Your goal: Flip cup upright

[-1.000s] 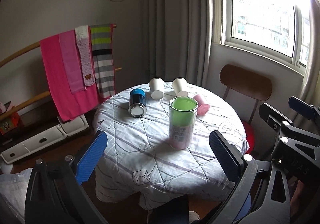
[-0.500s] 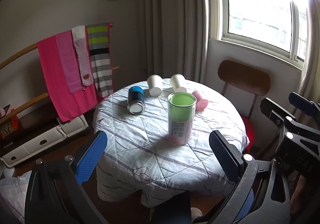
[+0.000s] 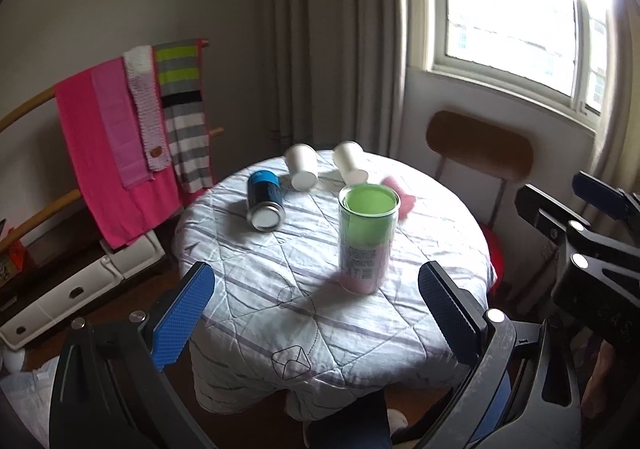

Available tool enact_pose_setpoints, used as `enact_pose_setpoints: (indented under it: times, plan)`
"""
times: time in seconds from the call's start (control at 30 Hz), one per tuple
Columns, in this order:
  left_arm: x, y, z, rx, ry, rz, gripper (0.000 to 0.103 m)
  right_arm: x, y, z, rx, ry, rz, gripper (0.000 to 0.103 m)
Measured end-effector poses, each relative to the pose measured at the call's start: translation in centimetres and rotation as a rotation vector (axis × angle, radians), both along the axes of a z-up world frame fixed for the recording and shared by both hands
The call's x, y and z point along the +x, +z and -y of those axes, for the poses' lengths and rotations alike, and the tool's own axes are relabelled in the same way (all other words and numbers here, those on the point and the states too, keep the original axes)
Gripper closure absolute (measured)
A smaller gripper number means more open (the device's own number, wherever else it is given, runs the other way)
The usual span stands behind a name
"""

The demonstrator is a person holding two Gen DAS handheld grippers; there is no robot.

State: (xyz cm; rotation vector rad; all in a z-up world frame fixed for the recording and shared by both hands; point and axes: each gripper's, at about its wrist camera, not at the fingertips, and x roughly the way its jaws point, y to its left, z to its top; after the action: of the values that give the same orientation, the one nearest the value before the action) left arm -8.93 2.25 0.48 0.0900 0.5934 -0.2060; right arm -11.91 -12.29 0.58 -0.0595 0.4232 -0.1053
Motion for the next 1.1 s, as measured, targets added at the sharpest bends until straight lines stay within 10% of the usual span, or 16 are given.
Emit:
enact_pose_setpoints:
  times: [0.43,1.1]
  plan:
    - [3.9,0.1,-2.4,-0.026,-0.031,-0.047,0.000,3.4,0.9,-1.9,0.006,-0.016,-0.086,0.020]
    - [5.0,3.5,-1.1,-0.057,-0.044,0.115,0.000,4.2,3.6,-2.9,-0.081,-0.038,0.099,0.020]
